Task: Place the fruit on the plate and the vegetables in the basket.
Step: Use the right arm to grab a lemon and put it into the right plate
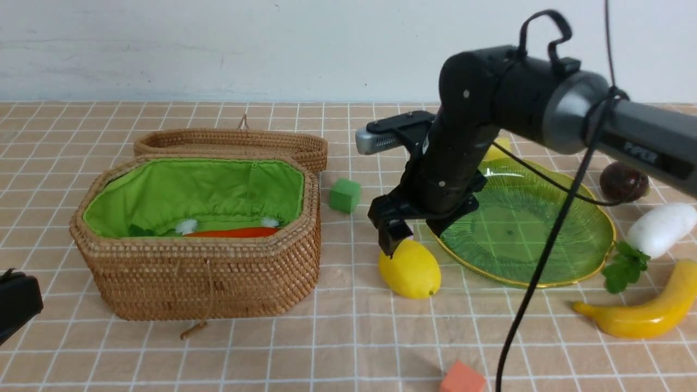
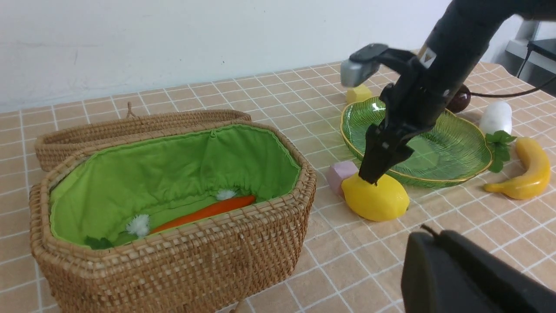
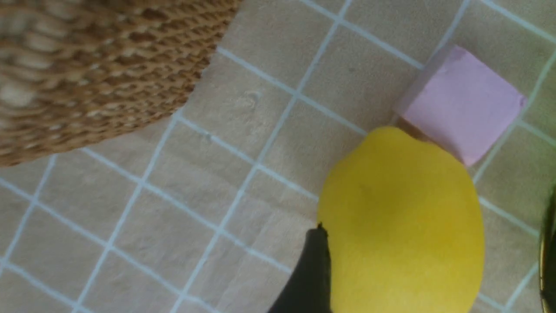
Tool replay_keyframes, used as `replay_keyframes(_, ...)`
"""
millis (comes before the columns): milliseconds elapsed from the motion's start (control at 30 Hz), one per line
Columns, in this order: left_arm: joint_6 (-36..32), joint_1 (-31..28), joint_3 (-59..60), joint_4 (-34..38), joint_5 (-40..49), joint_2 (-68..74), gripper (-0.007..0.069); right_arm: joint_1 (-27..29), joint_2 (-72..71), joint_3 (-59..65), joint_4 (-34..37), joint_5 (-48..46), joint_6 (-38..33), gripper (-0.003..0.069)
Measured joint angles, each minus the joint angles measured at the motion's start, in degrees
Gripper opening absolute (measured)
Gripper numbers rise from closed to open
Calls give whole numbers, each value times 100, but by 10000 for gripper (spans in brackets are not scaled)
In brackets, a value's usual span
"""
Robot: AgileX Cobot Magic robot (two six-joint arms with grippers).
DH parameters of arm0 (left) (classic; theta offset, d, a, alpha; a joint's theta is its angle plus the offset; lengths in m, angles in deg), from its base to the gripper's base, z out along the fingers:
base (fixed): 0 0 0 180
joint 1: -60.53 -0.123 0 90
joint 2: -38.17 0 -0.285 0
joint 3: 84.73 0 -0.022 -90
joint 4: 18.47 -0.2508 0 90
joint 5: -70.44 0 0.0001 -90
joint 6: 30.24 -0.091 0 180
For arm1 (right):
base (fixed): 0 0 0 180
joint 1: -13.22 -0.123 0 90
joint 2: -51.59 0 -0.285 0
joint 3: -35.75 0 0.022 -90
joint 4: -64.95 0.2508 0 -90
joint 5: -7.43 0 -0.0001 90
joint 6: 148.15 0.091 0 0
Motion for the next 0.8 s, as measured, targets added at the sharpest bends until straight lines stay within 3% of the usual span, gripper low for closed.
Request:
replay_keyframes(500,0,0,5,0,4,0,-13,-145,611,0,43,40,-17,668)
replay_keyframes(667,0,0,5,0,7,0,-13,-313,732,0,-12,-125,-129,596)
replay_keyframes(800,0,0,5,0,12,0,-13,-339,732,-104,-52,-210,-97,595)
